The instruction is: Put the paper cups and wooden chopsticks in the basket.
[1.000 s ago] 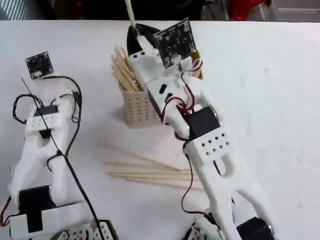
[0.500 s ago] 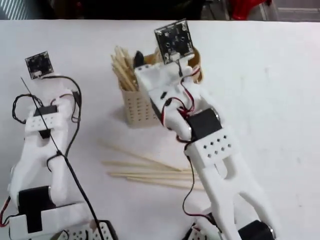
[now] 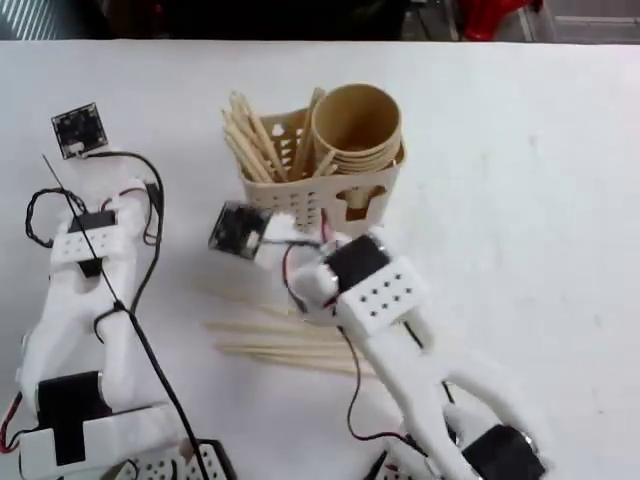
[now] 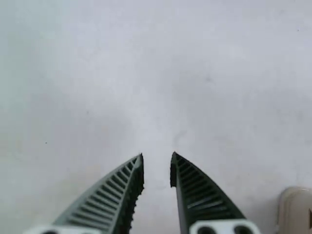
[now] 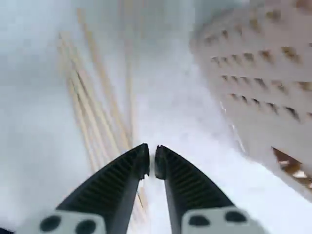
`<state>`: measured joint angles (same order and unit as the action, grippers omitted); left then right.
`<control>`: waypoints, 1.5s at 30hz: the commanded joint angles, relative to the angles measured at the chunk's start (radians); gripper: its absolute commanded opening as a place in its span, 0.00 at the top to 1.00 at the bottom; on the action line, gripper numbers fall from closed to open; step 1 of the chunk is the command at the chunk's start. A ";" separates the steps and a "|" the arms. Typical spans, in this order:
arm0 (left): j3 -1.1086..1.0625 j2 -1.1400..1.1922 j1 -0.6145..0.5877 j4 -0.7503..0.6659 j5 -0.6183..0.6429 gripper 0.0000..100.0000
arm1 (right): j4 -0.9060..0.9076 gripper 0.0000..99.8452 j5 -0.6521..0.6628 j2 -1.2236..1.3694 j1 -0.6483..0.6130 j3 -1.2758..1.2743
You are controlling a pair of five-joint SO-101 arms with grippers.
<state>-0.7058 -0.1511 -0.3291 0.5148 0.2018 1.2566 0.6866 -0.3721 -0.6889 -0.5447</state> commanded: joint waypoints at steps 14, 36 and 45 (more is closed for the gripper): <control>0.008 -0.002 -0.004 -0.021 -0.012 0.89 | -0.426 0.89 0.017 0.435 -0.019 -0.103; 0.012 -0.002 -0.004 -0.021 -0.012 0.89 | -0.286 0.98 -0.048 -0.154 0.028 -0.259; 0.009 -0.002 -0.004 -0.021 -0.012 0.89 | -0.127 0.98 -0.187 -0.538 0.041 -0.092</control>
<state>-0.7058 -0.1511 -0.3291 0.5148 0.2018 1.0725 0.5117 -0.8278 -0.6659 -0.7564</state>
